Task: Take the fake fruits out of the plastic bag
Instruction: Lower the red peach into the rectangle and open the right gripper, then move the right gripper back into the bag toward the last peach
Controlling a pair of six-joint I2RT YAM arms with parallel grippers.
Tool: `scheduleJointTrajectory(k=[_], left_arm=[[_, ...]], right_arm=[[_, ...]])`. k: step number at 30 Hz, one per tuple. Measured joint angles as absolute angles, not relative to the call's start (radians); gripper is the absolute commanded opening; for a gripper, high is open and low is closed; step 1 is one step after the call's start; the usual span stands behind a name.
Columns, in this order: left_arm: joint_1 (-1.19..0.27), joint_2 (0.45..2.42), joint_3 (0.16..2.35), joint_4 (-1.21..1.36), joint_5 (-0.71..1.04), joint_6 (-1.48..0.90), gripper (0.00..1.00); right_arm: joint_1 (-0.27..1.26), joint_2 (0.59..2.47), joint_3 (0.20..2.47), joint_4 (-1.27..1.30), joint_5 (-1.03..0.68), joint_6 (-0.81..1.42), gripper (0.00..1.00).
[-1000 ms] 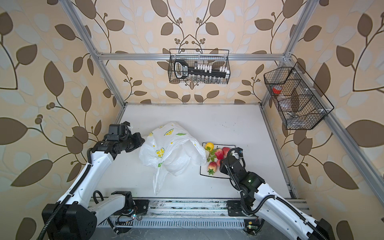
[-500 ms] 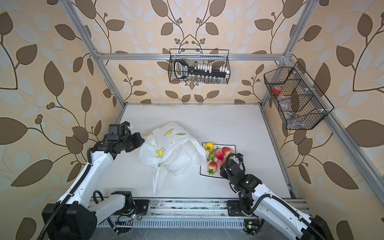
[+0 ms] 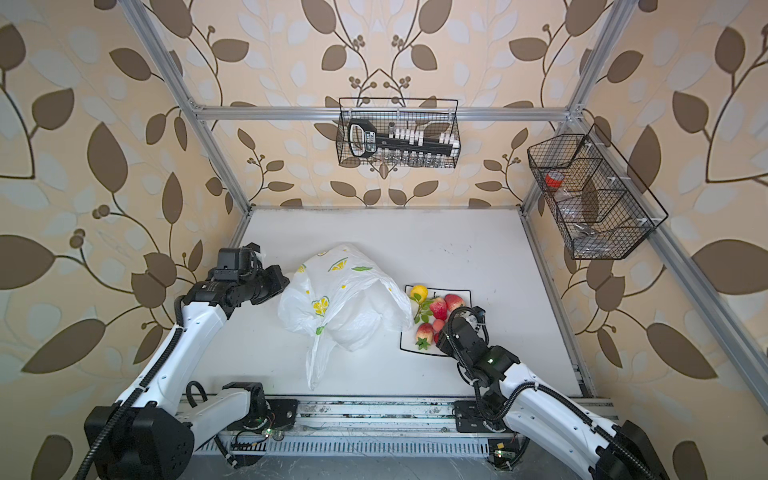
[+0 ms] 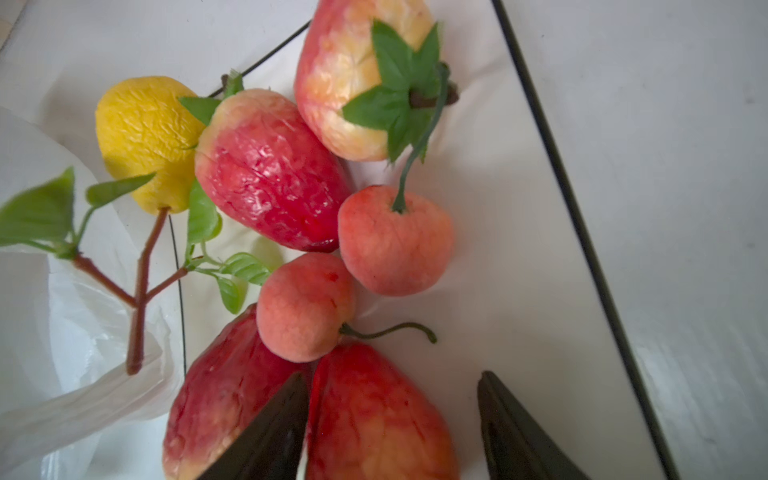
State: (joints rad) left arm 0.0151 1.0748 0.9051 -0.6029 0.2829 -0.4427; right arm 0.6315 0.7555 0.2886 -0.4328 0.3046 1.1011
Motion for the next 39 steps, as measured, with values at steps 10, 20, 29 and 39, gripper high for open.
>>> scheduleJointTrajectory(k=[10, 20, 29, 39], left_arm=[[0.015, 1.076, 0.905, -0.603, 0.284, -0.44, 0.0], [0.015, 1.076, 0.905, -0.603, 0.285, -0.44, 0.0], [0.015, 1.076, 0.905, -0.603, 0.288, -0.44, 0.0], [0.015, 1.076, 0.905, -0.603, 0.29, -0.436, 0.0]], right_arm=[[0.632, 0.688, 0.405, -0.64, 0.423, 1.17, 0.71], [0.632, 0.597, 0.511, -0.641, 0.458, 0.999, 0.56], [0.676, 0.643, 0.513, -0.298, 0.149, 0.73, 0.44], [1.118, 0.931, 0.552, -0.018, 0.218, 0.658, 0.4]])
